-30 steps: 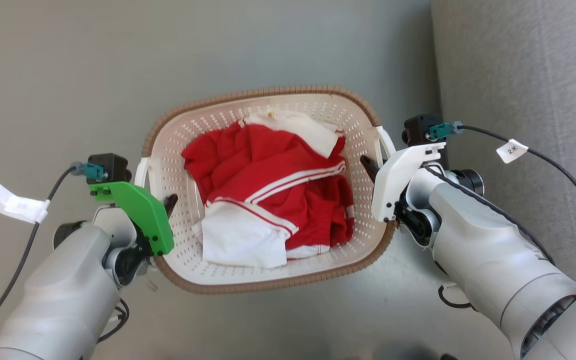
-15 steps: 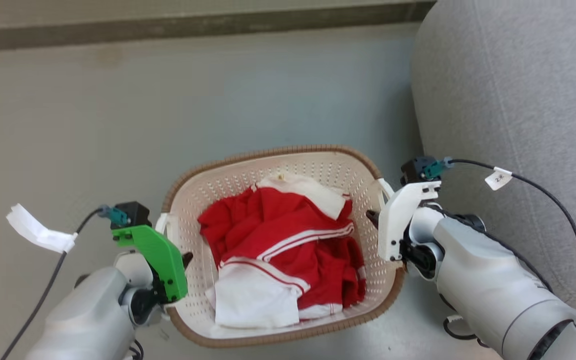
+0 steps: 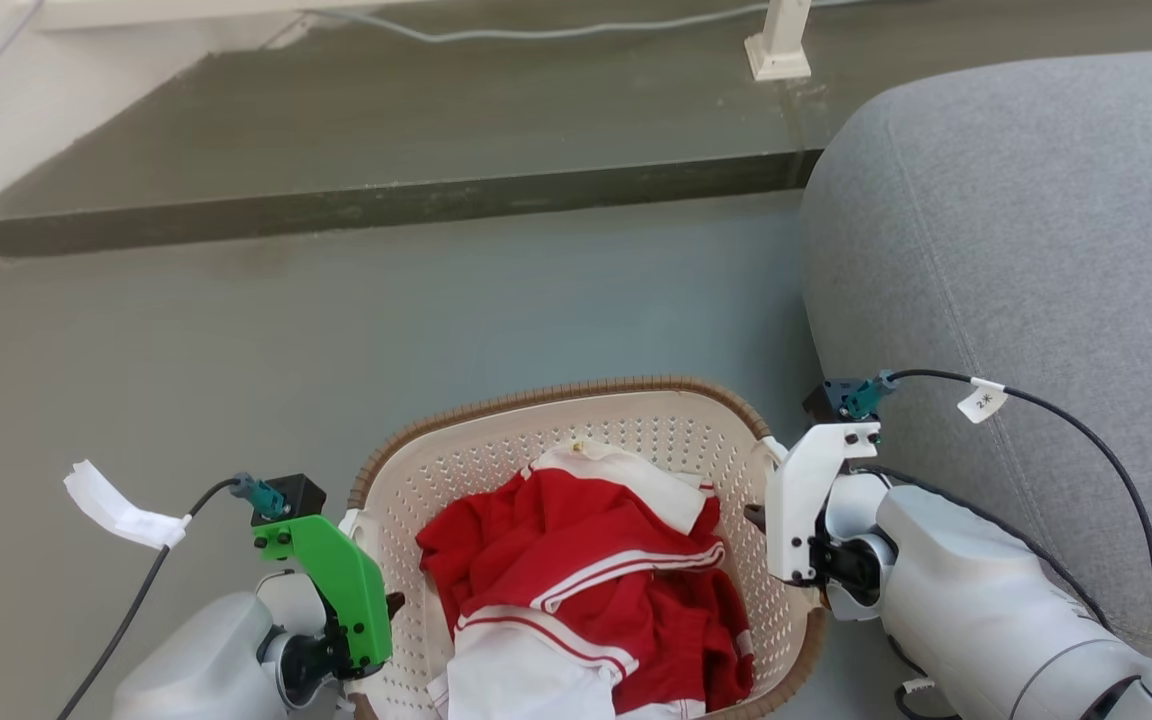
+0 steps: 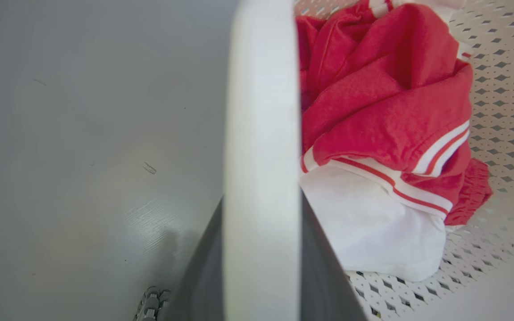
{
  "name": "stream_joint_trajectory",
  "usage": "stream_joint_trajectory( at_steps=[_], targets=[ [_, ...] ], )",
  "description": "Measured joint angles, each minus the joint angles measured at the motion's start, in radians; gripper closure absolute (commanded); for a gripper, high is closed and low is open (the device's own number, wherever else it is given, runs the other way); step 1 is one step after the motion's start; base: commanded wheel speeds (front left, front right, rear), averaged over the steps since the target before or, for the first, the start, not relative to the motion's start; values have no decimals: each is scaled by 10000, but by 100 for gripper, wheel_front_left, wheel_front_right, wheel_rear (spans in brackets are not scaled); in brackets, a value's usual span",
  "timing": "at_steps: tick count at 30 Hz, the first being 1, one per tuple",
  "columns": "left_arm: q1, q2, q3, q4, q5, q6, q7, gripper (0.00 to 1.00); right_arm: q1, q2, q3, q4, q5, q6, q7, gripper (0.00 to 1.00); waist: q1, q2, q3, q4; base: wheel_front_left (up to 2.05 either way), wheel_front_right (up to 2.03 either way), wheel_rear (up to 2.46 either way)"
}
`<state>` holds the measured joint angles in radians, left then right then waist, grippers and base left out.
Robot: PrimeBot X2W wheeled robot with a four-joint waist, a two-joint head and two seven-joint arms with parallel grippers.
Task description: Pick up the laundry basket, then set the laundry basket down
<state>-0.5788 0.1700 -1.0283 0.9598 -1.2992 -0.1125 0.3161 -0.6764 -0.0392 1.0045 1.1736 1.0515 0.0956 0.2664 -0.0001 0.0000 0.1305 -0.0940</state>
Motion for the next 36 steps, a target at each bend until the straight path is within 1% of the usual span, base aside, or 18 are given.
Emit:
stream_joint_trajectory(
  at_steps=[5,12,36],
  targets=[
    [-1,4,-65,36,-69,0,245,100,19,-2,42,-6,67,0,328,100,0,0,-331,-22,0,0,0],
    [-1,8,-84,71,-176,0,466,100,35,-12,81,-27,167,0,600,100,0,0,-431,-59,0,0,0],
    [-5,19,-190,98,-353,2,527,100,35,-33,249,-46,397,0,688,100,0,0,-335,-101,0,0,0]
  ],
)
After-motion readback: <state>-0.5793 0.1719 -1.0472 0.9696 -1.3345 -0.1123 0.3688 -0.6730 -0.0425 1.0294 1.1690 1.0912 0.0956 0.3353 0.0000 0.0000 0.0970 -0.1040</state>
